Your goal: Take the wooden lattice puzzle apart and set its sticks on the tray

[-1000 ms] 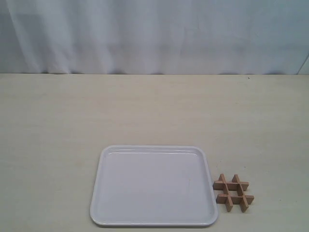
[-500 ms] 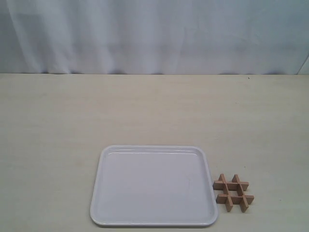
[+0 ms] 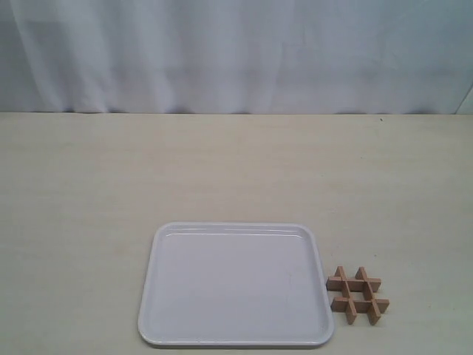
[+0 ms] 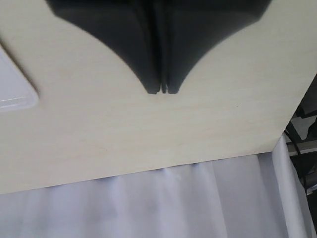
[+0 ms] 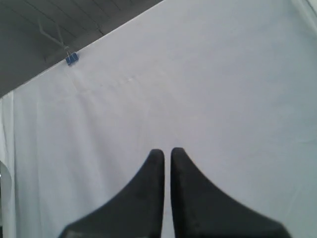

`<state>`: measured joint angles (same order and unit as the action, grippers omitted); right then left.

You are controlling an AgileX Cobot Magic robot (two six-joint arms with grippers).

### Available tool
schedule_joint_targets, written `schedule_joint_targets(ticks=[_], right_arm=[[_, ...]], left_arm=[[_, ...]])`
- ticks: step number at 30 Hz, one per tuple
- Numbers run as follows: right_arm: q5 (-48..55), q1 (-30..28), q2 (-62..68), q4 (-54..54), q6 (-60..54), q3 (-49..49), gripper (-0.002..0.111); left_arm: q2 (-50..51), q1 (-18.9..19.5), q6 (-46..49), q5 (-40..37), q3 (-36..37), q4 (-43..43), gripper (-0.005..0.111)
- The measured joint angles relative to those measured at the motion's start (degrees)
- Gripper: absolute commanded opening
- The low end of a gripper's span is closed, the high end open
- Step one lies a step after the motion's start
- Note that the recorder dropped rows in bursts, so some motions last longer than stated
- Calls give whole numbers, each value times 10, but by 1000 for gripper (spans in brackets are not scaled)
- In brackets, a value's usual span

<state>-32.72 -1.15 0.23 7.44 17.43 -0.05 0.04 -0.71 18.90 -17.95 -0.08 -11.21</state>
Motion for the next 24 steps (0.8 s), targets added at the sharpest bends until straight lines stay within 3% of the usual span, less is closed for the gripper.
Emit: schedule_joint_targets(ticks=[6, 16, 20, 24], right_arm=[[79, 0, 34, 52, -26, -65, 4], [342, 0, 302, 58, -309, -260, 4], [452, 0, 423, 31, -322, -307, 4], [566, 0, 554, -47, -264, -333, 4]], left_arm=[[0, 0, 0, 0, 0, 0, 0], [0, 0, 0, 0, 0, 0, 0], [0, 0, 0, 0, 0, 0, 0], [0, 0, 0, 0, 0, 0, 0]])
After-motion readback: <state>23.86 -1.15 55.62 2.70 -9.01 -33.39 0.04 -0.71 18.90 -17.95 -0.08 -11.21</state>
